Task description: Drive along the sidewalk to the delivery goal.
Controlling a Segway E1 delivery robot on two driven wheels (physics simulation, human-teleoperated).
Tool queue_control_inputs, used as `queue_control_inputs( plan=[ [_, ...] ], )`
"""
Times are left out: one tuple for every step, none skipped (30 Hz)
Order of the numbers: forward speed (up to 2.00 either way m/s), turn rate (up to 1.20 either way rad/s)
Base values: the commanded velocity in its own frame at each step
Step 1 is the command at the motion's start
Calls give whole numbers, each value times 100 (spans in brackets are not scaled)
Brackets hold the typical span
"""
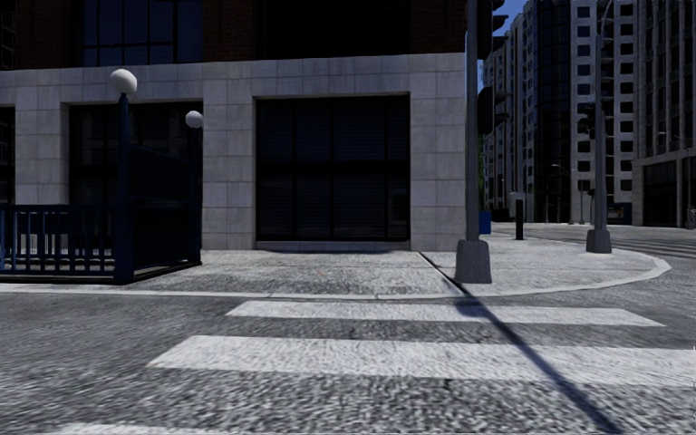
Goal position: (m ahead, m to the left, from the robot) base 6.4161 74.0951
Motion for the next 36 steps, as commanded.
queue_control_inputs(
  plan=[
    [191, 0],
    [191, 0],
    [191, 0],
    [195, 0],
    [195, 0],
    [198, 0],
    [199, 0],
    [199, 0],
    [200, 0],
    [199, 0],
    [199, 0],
    [199, 0],
    [199, 0],
    [199, 0],
    [199, 0],
    [199, 0],
    [200, 0],
    [200, 0],
    [200, 0],
    [200, 0],
    [199, 0],
    [199, 0],
    [199, 0],
    [199, 0],
    [199, 0],
    [199, 0],
    [199, 0],
    [199, 0],
    [199, 0],
    [199, 3],
    [199, 3],
    [199, 17],
    [199, 25],
    [199, 29],
    [199, 29],
    [199, 31]
  ],
)
